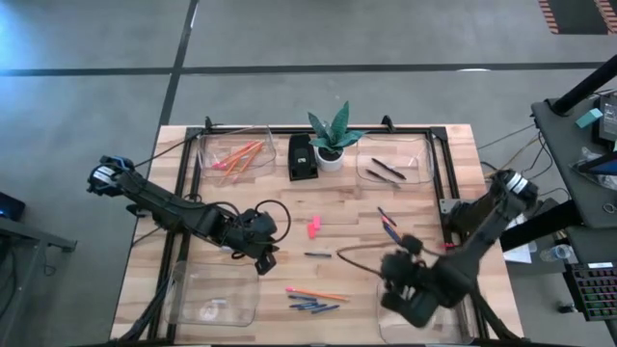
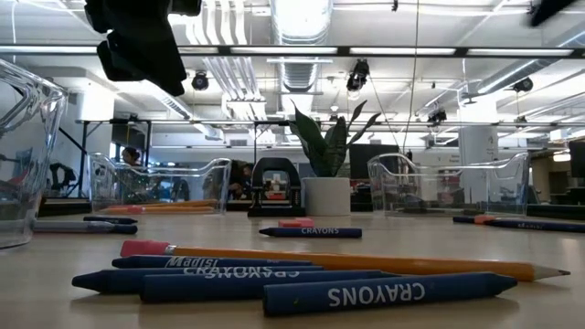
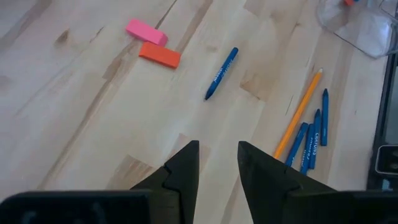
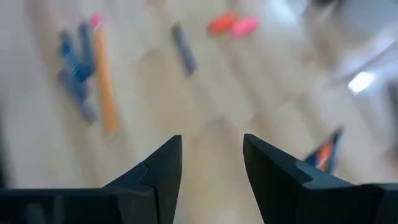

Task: Sort crayons/erasers/pens/pencils in bins
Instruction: Put the pink eraser into the bottom right transparent bin

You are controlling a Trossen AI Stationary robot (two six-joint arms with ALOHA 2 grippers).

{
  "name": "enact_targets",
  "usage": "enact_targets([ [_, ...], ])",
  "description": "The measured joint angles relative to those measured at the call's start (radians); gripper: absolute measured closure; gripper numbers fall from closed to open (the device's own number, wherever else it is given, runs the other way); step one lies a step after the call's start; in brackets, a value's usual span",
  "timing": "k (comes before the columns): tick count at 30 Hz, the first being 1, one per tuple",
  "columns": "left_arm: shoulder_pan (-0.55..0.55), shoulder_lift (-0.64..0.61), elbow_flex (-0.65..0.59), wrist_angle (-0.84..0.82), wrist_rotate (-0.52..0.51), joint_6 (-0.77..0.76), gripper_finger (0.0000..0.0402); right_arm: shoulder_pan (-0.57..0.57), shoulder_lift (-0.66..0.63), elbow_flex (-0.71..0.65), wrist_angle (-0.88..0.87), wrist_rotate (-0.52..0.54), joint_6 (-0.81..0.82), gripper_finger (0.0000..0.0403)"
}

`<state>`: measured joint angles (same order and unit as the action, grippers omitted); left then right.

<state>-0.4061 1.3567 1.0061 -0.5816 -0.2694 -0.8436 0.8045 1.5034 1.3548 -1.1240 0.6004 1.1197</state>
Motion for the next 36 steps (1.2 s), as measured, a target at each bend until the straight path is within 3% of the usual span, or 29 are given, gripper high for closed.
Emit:
enact_targets([
  [7,-0.001,0.031,0.0,0.003,-0.004,0.02,0.0305,-0.216,0.001,-0.022,0.07,0.161,-0.104,0.0239],
  [17,-0.002,0.072,0.0,-0.004,0.029,0.096,0.0305,-0.465,0.138,-0.05,0.36,0.16,-0.147,0.0239],
  [30,-0.054,0.07,0.0,-0.192,0.056,0.169,0.0305,-0.68,0.359,-0.05,0.684,-0.241,-0.034,0.0239],
  [36,-0.088,0.07,-0.003,-0.216,0.055,0.17,0.0305,-0.706,0.389,-0.05,0.689,-0.261,0.05,0.0238],
])
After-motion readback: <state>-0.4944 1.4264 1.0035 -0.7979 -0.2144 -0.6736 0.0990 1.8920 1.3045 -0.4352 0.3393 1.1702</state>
